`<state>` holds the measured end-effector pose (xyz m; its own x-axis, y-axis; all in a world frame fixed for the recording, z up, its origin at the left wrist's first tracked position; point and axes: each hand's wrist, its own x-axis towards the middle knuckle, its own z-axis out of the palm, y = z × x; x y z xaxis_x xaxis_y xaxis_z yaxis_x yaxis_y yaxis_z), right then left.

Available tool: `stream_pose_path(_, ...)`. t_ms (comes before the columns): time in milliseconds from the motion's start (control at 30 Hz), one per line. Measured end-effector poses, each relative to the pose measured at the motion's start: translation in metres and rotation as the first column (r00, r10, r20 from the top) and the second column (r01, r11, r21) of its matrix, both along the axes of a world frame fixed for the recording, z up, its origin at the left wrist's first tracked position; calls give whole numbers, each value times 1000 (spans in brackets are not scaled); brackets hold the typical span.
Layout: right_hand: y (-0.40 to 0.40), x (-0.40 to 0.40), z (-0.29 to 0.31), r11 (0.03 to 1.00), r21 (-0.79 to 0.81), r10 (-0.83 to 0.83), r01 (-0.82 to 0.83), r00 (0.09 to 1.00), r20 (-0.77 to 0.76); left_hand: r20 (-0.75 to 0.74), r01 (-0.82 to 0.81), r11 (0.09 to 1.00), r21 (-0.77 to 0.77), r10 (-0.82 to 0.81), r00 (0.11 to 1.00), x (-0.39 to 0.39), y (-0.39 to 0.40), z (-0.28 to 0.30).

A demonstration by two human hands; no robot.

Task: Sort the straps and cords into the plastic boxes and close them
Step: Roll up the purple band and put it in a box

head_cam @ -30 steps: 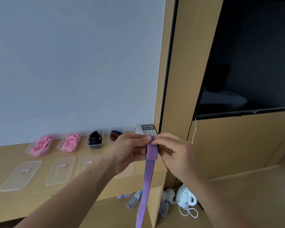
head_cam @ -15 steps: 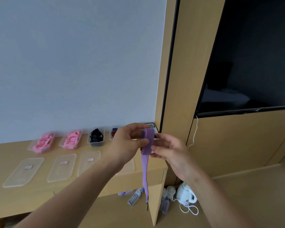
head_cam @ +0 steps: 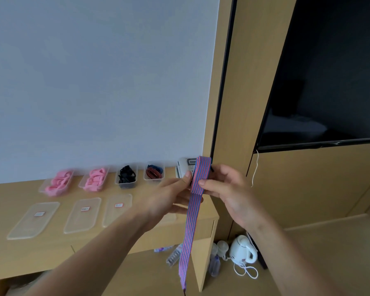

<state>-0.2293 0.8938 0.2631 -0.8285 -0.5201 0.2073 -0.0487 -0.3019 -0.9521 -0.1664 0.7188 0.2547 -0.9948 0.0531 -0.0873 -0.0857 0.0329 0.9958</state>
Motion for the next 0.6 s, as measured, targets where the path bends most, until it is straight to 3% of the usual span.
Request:
stream_pose_path(233,4,2,-2,995,39,-79,88,980,-184,94,-10,996,89,2,996,0,7,7)
stream_pose_path(400,5,7,-3,995,18,-90,100,948,-306,126,-80,969,235,51,991,-1,5,10)
stream_pose_path(600,7,15,-9,972,57,-156,228,808,-568,66,-64,954,292,46,997,-1,6,14)
